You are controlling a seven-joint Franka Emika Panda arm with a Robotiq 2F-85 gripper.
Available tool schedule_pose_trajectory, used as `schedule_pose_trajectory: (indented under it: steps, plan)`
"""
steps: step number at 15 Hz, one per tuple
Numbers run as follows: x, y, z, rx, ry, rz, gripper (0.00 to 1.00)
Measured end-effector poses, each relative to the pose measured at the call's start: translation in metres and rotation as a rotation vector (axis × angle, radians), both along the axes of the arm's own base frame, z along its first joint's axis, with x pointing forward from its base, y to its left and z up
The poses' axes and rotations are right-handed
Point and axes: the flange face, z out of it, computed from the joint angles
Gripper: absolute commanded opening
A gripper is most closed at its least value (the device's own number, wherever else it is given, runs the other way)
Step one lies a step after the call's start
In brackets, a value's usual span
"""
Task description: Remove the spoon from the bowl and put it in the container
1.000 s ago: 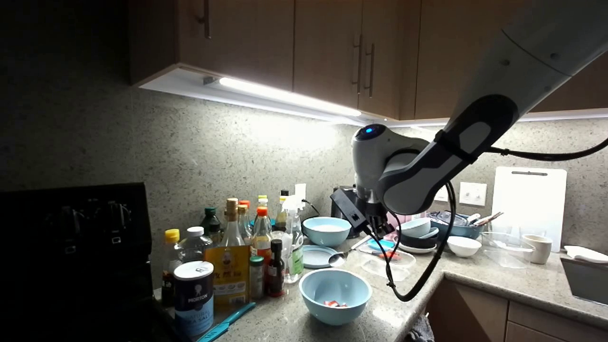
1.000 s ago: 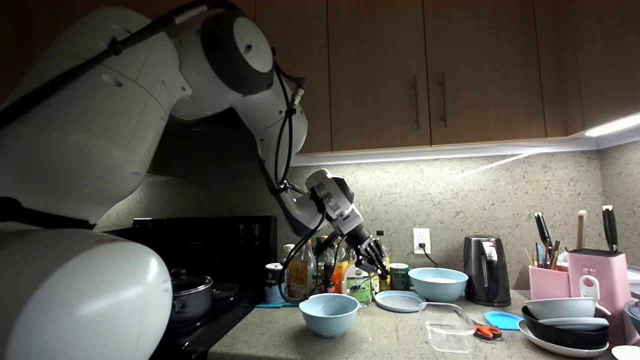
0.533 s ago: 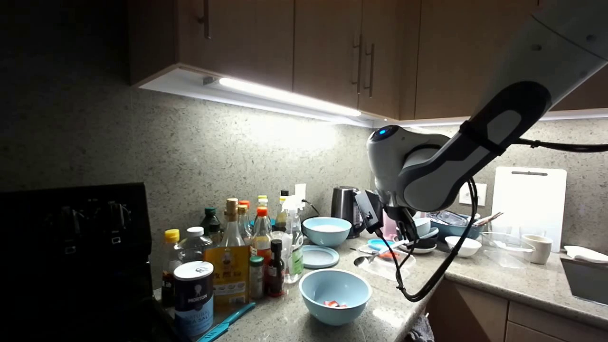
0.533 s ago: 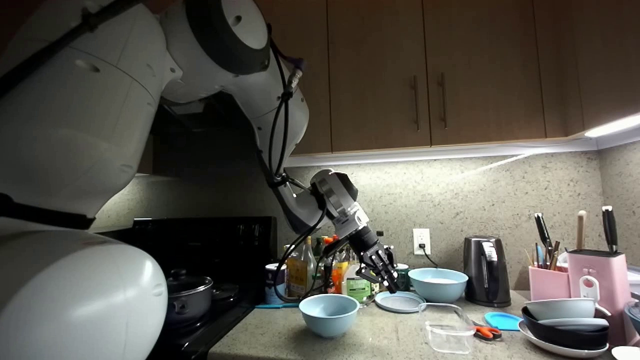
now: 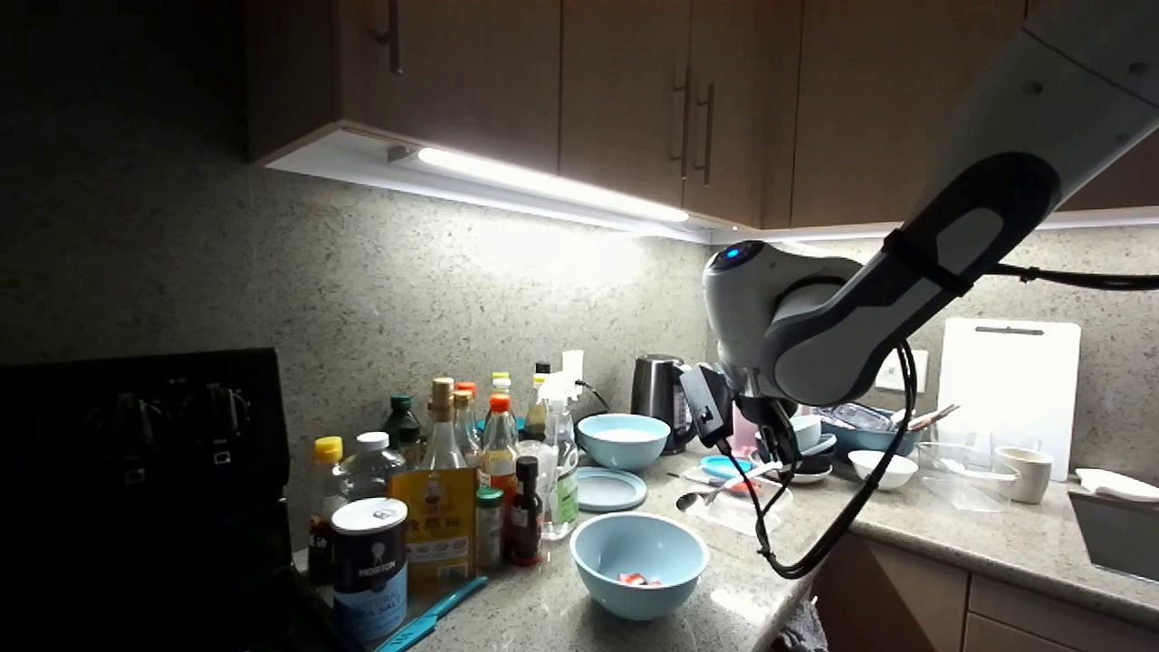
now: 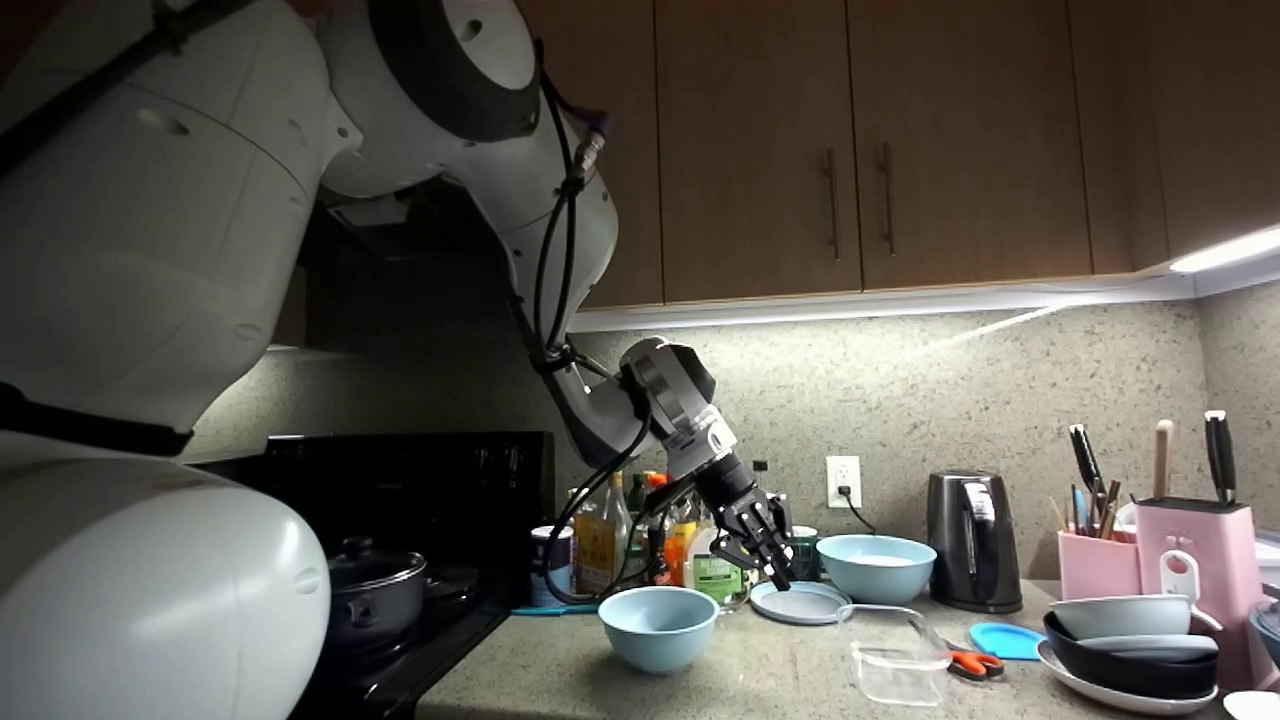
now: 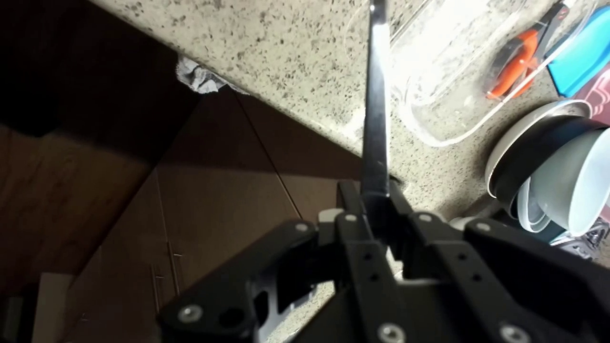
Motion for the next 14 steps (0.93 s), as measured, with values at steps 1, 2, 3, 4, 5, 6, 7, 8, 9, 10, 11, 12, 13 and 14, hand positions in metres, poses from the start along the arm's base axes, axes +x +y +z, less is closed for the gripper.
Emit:
schedule_pose_trajectory:
  steps: [1,2,3,4,5,6,7,8,9,10,11,12,13,14]
  plan:
    - [0.005,-0.005,0.002,-0.005,-0.008,-0.008,0.04]
    - [0.011,-0.012,0.006,-0.007,-0.020,-0.018,0.04]
    - [0.018,-0.022,0.010,-0.008,-0.034,-0.032,0.04]
    - [0.027,-0.034,0.014,-0.009,-0.050,-0.046,0.04]
    - [0.035,-0.045,0.018,-0.010,-0.065,-0.062,0.04]
    - [0.042,-0.055,0.022,-0.008,-0.080,-0.078,0.04]
    - [0.050,-0.065,0.025,-0.002,-0.093,-0.095,0.04]
    - [0.057,-0.073,0.027,0.006,-0.103,-0.110,0.04]
    - [0.065,-0.081,0.028,0.019,-0.108,-0.122,0.04]
    - [0.071,-0.087,0.027,0.034,-0.110,-0.132,0.04]
    - [0.077,-0.094,0.025,0.052,-0.107,-0.137,0.04]
    - [0.083,-0.099,0.023,0.068,-0.102,-0.137,0.04]
    - [0.090,-0.104,0.019,0.083,-0.094,-0.131,0.16]
    - [0.093,-0.106,0.015,0.081,-0.091,-0.130,0.16]
